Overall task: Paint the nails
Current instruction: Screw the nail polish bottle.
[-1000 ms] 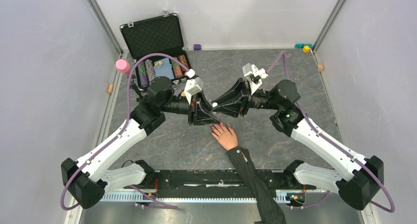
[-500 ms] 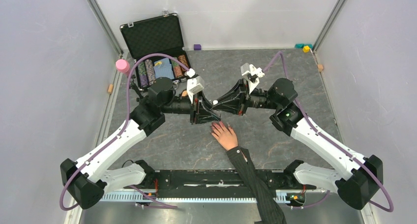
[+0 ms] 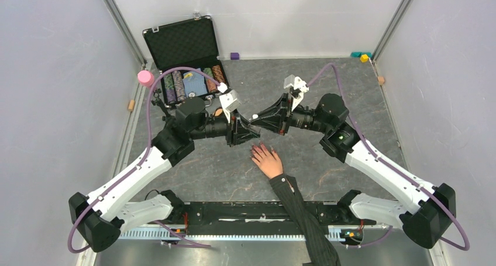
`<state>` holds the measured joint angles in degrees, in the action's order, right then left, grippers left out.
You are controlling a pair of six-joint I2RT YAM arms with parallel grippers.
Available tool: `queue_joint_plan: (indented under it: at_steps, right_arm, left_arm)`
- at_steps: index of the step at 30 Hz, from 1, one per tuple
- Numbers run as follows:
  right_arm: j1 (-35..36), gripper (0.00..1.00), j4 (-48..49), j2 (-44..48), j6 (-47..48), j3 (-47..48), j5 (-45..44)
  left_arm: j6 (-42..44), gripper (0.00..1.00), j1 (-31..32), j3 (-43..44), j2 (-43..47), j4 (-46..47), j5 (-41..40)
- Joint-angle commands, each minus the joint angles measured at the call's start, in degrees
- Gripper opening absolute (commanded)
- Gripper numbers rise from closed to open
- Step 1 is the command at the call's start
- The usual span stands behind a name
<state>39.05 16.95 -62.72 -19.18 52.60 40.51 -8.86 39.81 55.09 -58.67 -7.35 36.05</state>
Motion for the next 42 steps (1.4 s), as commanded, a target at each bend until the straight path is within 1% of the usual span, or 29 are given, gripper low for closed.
queue_joint_plan:
  at_steps: [1, 5, 10, 14, 16, 22, 30, 32, 35, 36, 38, 41, 42]
  right_arm:
    - [1.26, 0.0, -8.6, 1.41, 1.43, -0.05, -6.22]
    - [4.38, 0.0, -12.53, -0.37, 2.08, 1.26, -16.08]
    - [9.32, 0.0, -13.9, -2.62, 1.63, 2.72, -25.65]
    - [13.0, 0.0, -15.31, -5.0, -2.0, 3.53, -33.33]
    - [14.88, 0.0, -16.27, -6.27, -4.04, 4.02, -37.66]
    - [18.06, 0.0, -15.81, -8.48, -6.9, 5.83, -43.75]
    - [18.52, 0.01, -15.7, -6.47, -3.33, 7.6, -46.22]
    - [18.52, 0.1, -16.04, -6.05, -2.56, 8.31, -46.7]
    - [18.46, 0.43, -18.51, -5.45, -1.48, 9.91, -49.48]
    - [18.53, 0.5, -19.18, -5.25, -0.97, 10.38, -50.34]
    - [18.51, 0.59, -19.92, -4.31, 0.02, 11.09, -51.99]
    - [18.52, 0.66, -20.75, -2.54, 1.48, 11.65, -54.41]
    - [18.44, 0.71, -21.16, -2.06, 1.86, 11.81, -55.13]
  left_arm:
    - [2.79, 0.02, -1.58, -0.37, 3.24, 4.03, -13.73]
    - [3.14, 0.02, -1.57, -0.85, 3.41, 3.85, -18.21]
    - [2.9, 0.02, -1.53, -0.86, 2.88, 2.9, -23.04]
    - [2.67, 0.02, -1.58, -0.94, 2.78, 2.02, -28.26]
    - [2.68, 0.02, -1.56, -0.91, 2.69, 1.76, -29.54]
    - [2.52, 0.02, -1.58, -0.78, 2.05, 1.49, -29.01]
    - [2.62, 0.02, -1.51, -0.43, 1.65, 1.16, -27.85]
    - [3.0, 0.02, -1.58, -0.1, 1.51, 0.67, -27.18]
    - [3.75, 0.02, -1.57, 0.5, 1.42, -0.01, -25.7]
    - [3.93, 0.02, -1.56, 0.54, 1.38, -0.07, -25.0]
    - [4.07, 0.02, -1.57, 0.63, 1.39, 0.06, -23.53]
    - [4.04, 0.02, -1.56, 0.85, 1.21, -0.03, -22.3]
    - [4.03, 0.02, -1.57, 1.02, 1.09, -0.26, -22.05]
